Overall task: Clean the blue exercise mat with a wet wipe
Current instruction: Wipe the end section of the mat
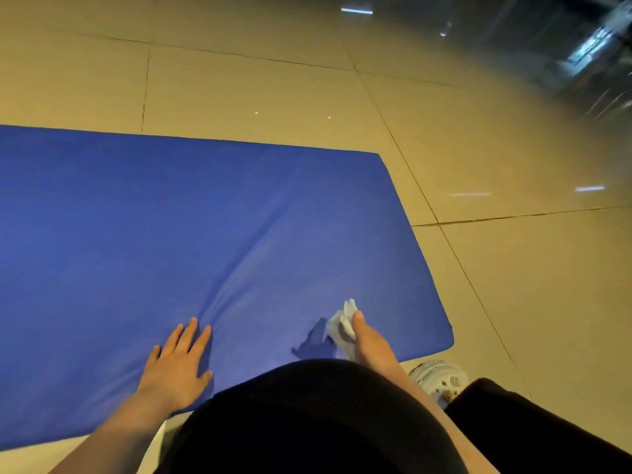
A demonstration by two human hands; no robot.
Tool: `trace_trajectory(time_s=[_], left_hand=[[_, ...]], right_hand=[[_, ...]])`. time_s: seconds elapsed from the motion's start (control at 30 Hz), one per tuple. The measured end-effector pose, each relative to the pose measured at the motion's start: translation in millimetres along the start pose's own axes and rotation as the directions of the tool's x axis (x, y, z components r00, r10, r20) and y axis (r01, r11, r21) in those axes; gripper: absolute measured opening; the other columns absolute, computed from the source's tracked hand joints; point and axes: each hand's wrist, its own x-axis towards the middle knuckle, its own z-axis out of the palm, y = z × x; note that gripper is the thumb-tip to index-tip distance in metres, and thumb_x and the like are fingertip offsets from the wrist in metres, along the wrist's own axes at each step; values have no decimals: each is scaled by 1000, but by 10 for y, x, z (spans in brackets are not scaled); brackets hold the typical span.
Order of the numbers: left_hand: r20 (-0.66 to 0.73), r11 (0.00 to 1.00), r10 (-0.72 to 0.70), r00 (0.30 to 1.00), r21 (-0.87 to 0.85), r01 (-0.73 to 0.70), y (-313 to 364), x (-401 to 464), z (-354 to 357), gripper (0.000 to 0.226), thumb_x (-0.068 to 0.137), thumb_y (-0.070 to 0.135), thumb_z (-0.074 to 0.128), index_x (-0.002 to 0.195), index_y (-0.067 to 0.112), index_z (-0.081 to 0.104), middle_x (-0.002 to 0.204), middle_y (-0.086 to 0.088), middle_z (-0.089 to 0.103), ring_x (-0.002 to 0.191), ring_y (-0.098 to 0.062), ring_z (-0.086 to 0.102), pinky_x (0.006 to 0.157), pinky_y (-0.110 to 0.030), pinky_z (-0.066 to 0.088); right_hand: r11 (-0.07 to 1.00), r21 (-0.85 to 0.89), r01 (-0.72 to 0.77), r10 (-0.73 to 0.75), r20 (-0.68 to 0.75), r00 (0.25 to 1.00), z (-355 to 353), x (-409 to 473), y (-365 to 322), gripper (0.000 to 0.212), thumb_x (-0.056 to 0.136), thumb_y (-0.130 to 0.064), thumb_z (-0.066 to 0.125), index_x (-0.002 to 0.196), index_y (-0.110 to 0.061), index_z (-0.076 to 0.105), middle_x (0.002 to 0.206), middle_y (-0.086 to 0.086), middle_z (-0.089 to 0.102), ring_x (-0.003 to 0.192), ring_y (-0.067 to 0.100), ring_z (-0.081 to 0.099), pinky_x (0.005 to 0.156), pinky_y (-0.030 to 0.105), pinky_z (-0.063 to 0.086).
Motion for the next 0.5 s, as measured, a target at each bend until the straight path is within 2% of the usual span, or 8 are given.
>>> trace_trajectory(time_s=[0.07,0.17,0.23,0.3,0.33,0.4,0.47,0.5], left_hand=[[34,998,24,999,-51,-22,-42,-99,-27,84,98,59,44,159,25,-3,166,2,-10,153,-21,-1,121,-40,16],[47,989,62,997,-135,-55,-56,-179,-128,61,102,51,42,155,26,25,165,0,13,150,-21,20,116,-36,30],[20,979,68,998,-196,-62,-46,-227,-169,45,104,45,40,146,28,41,151,2,42,132,-19,45,102,-33,44],[-18,971,60,998,-231,-63,-13,-274,-204,37,104,42,41,138,30,48,128,7,59,111,-15,57,87,-28,49],[-39,971,63,997,-227,-70,20,-292,-231,35,104,41,42,137,29,49,125,8,61,109,-14,58,85,-28,50],[-97,971,78,992,-219,-98,120,-283,-287,36,104,40,43,137,28,50,131,8,59,115,-15,57,89,-30,50],[-152,964,104,983,-227,-137,266,-247,-333,36,104,39,45,138,28,50,137,8,56,120,-16,55,92,-31,49],[-173,961,123,977,-226,-161,350,-226,-341,37,103,40,45,138,28,49,139,8,54,122,-16,54,93,-31,48]], right_hand=[[999,9,43,-42,-33,999,-126,-111,-81,51,105,-45,25,140,-15,48,136,6,51,109,16,48,79,21,36],[998,34,44,-41,-79,996,-212,-206,-62,57,104,-50,27,140,-12,49,133,8,53,103,17,48,83,30,36],[998,49,38,-34,-88,996,-196,-280,-31,59,103,-53,28,140,-12,48,136,10,52,104,18,49,86,32,38],[998,59,23,-19,-74,997,-205,-339,-22,57,103,-52,29,138,-12,50,133,11,53,106,20,50,89,33,38],[999,47,21,-17,-69,997,-221,-364,-38,54,103,-51,29,135,-13,52,130,11,54,107,20,51,91,33,38],[998,-26,49,-51,-56,997,-260,-414,-77,47,104,-50,31,120,-17,59,123,9,57,109,22,54,95,34,41],[989,-110,96,-99,-29,995,-355,-398,-93,43,100,-58,34,98,-26,63,112,6,61,103,21,58,102,43,45],[979,-153,131,-136,-21,990,-420,-374,-84,45,99,-61,34,97,-27,63,110,4,61,100,21,58,102,45,45]])
